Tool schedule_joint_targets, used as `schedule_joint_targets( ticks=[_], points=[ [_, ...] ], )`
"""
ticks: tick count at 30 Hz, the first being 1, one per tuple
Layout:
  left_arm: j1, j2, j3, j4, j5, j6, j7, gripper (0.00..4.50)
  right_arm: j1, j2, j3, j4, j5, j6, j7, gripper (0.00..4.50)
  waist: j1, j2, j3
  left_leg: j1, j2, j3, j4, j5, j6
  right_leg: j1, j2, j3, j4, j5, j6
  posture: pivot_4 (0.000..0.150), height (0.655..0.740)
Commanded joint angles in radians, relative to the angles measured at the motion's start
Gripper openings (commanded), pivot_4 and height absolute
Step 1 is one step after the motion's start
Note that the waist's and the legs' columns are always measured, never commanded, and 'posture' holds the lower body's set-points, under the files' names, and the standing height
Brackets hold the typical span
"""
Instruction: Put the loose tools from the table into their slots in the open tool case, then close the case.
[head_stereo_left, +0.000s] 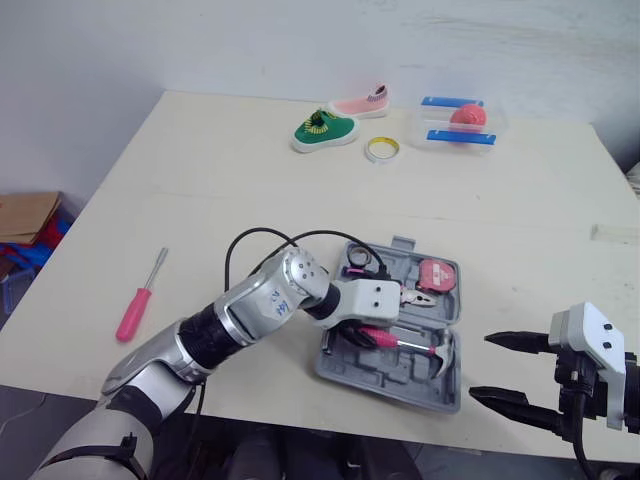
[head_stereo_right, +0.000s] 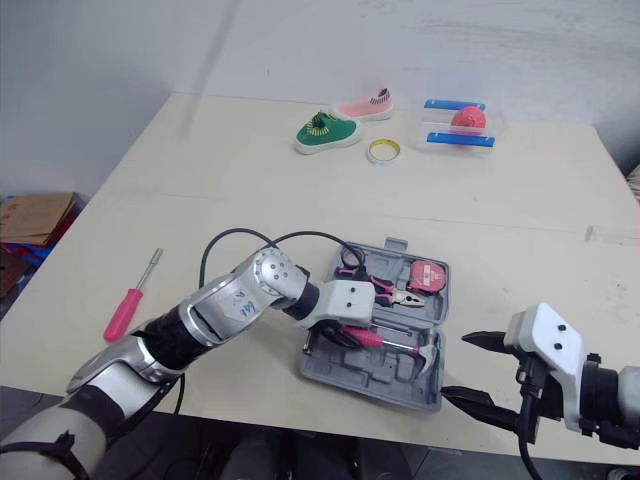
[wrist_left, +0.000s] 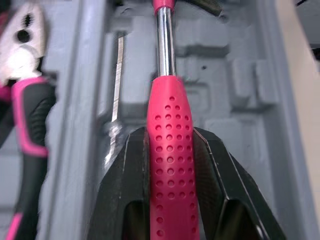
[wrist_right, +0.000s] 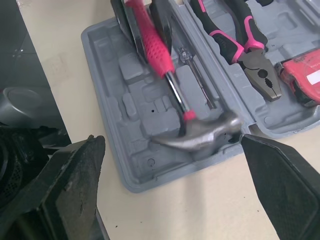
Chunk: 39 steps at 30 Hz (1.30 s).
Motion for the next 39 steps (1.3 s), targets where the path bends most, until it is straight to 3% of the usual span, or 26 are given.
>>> schedule_joint_targets(
  ticks=[1, 7, 9, 12, 18, 24, 35, 39],
  points=[
    [-0.006, -0.016, 0.009, -0.022, 0.010, -0.010, -0.003, 0.54, -0.001, 0.006, -0.007, -0.009, -0.005, -0.014, -0.004, 4.50, 0.000, 0.000, 0.000, 0.000, 0.000, 0.000, 0.000, 0.000, 0.000, 0.000, 0.000, 0.000, 0.000, 0.000, 0.000, 0.150, 0.7304],
    [-0.018, -0.023, 0.014, 0.005, 0.017, 0.009, -0.011, 0.54, -0.002, 0.005, -0.007, -0.007, -0.005, -0.014, -0.007, 4.50, 0.001, 0.000, 0.000, 0.000, 0.000, 0.000, 0.000, 0.000, 0.000, 0.000, 0.000, 0.000, 0.000, 0.000, 0.000, 0.150, 0.7304],
    [-0.013, -0.016, 0.040, -0.012, -0.002, 0.039, -0.015, 1.66, -0.001, 0.008, -0.010, -0.005, -0.005, -0.015, -0.008, 4.50, 0.000, 0.000, 0.000, 0.000, 0.000, 0.000, 0.000, 0.000, 0.000, 0.000, 0.000, 0.000, 0.000, 0.000, 0.000, 0.150, 0.7304],
    [0.010, 0.010, 0.115, -0.046, -0.062, 0.069, -0.038, 2.73, -0.001, 0.023, -0.003, 0.001, -0.012, -0.019, -0.026, 4.50, -0.001, 0.000, 0.000, 0.000, 0.000, 0.000, 0.000, 0.000, 0.000, 0.000, 0.000, 0.000, 0.001, 0.000, 0.000, 0.150, 0.7304],
    [0.147, -0.039, 0.279, 0.031, -0.157, -0.206, -0.048, 2.73, -0.001, 0.035, 0.005, -0.004, -0.011, -0.019, -0.032, 4.50, 0.001, 0.000, 0.000, 0.002, 0.000, 0.000, 0.000, 0.000, -0.001, 0.000, -0.001, 0.000, 0.004, 0.000, 0.000, 0.150, 0.7304],
    [0.207, -0.090, 0.296, 0.193, -0.161, -0.401, -0.098, 0.08, -0.027, 0.033, 0.040, 0.010, -0.020, -0.028, -0.043, 4.50, 0.000, 0.000, 0.000, 0.002, 0.000, 0.001, 0.001, 0.000, -0.001, 0.000, -0.001, 0.000, 0.004, 0.000, 0.000, 0.150, 0.7304],
    [0.200, -0.102, 0.221, 0.311, -0.032, -0.511, -0.119, 0.04, -0.025, 0.038, 0.054, 0.018, -0.038, -0.050, -0.044, 4.50, 0.001, 0.000, 0.000, 0.002, 0.000, 0.001, 0.001, 0.000, 0.000, 0.000, 0.000, 0.001, 0.005, 0.000, 0.000, 0.150, 0.7304],
    [0.203, -0.072, 0.123, 0.334, 0.076, -0.535, -0.139, 0.04, -0.027, 0.043, 0.053, 0.025, -0.043, -0.056, -0.049, 4.50, 0.001, -0.002, -0.001, 0.002, 0.000, 0.001, 0.001, 0.000, 0.000, 0.001, 0.000, 0.001, 0.005, 0.000, 0.000, 0.150, 0.7304]
  ],
)
